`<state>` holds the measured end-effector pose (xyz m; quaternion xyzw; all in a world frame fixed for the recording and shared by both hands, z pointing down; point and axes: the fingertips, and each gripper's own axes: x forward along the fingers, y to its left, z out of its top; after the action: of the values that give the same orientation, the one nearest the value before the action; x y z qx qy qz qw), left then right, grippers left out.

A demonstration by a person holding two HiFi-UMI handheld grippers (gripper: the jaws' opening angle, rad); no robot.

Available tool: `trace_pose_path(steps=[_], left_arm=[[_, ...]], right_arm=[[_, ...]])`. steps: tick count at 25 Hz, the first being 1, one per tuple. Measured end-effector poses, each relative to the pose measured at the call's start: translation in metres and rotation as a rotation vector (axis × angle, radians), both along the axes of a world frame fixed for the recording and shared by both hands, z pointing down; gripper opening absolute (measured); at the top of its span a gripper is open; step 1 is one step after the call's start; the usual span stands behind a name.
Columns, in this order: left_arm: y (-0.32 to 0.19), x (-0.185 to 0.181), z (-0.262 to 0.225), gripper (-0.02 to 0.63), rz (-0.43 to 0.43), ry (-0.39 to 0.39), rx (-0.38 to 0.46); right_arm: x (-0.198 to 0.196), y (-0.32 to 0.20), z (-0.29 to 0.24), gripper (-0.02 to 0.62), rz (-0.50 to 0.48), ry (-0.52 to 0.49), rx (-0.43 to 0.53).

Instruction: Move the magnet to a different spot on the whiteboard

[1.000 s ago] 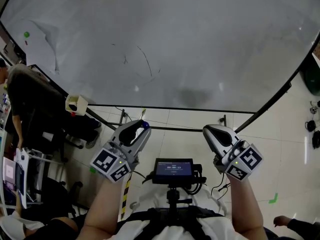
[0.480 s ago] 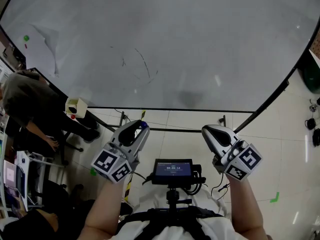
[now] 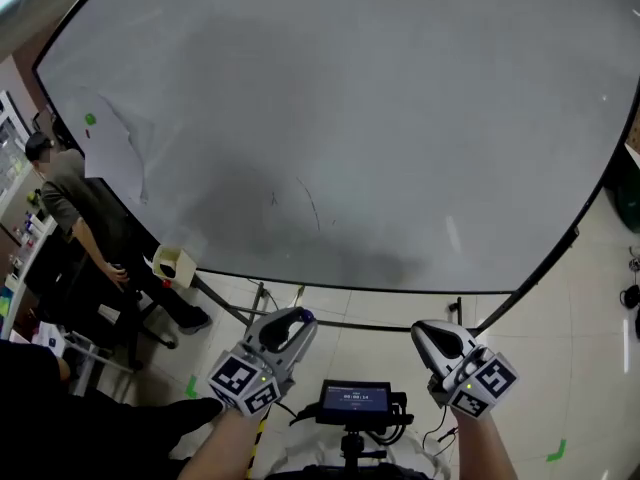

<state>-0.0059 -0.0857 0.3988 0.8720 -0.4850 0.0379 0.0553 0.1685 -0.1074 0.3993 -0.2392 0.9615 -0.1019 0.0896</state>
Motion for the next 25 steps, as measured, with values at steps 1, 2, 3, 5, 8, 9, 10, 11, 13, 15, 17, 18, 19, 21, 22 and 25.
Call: trace_pose_path(steps=[1, 2, 3, 5, 8, 9, 10, 11, 13, 15, 17, 18, 19, 21, 22, 25], left_arm=[[-0.001, 0.0, -0.004, 0.16, 0.001, -0.006, 0.004], [-0.001, 0.001, -0.008, 0.16, 0.002, -0.015, 0.01], [-0.002, 0.002, -0.012, 0.16, 0.004, -0.026, 0.017], [-0.004, 0.006, -0.021, 0.16, 0.01, -0.056, 0.041], [-0.01, 0.013, -0.035, 0.16, 0.024, -0.118, 0.09], [-0.013, 0.016, -0.041, 0.16, 0.027, -0.14, 0.111], [-0.016, 0.018, -0.047, 0.16, 0.029, -0.161, 0.133], [-0.019, 0.021, -0.054, 0.16, 0.031, -0.183, 0.156], [-0.025, 0.027, -0.069, 0.16, 0.033, -0.233, 0.205], [-0.031, 0.034, -0.087, 0.16, 0.035, -0.289, 0.263], [-0.039, 0.043, -0.108, 0.16, 0.037, -0.336, 0.325], [-0.043, 0.047, -0.118, 0.161, 0.037, -0.357, 0.355], [-0.047, 0.051, -0.128, 0.16, 0.035, -0.38, 0.383], [-0.055, 0.059, -0.147, 0.16, 0.031, -0.43, 0.433], [-0.059, 0.063, -0.154, 0.16, 0.03, -0.454, 0.454], [-0.069, 0.078, -0.173, 0.16, 0.033, -0.518, 0.514]], right_arm=[[0.0, -0.001, -0.002, 0.034, 0.002, -0.002, 0.001], [0.001, -0.001, -0.005, 0.034, 0.004, -0.005, 0.003], [0.002, -0.001, -0.007, 0.034, 0.005, -0.008, 0.006], [0.004, -0.002, -0.012, 0.034, 0.009, -0.012, 0.017], [0.007, -0.004, -0.017, 0.034, 0.014, -0.012, 0.034], [0.008, -0.004, -0.019, 0.034, 0.015, -0.013, 0.039], [0.008, -0.005, -0.021, 0.034, 0.015, -0.014, 0.043], [0.009, -0.005, -0.022, 0.034, 0.016, -0.014, 0.047], [0.01, -0.004, -0.024, 0.034, 0.019, -0.015, 0.052], [0.013, -0.002, -0.025, 0.034, 0.023, -0.013, 0.054], [0.018, -0.002, -0.027, 0.034, 0.029, -0.014, 0.058], [0.02, -0.002, -0.028, 0.034, 0.032, -0.014, 0.061], [0.023, -0.002, -0.03, 0.033, 0.035, -0.014, 0.064], [0.028, -0.003, -0.032, 0.034, 0.043, -0.012, 0.07], [0.031, -0.004, -0.034, 0.034, 0.046, -0.01, 0.073], [0.039, -0.007, -0.037, 0.034, 0.058, -0.008, 0.081]])
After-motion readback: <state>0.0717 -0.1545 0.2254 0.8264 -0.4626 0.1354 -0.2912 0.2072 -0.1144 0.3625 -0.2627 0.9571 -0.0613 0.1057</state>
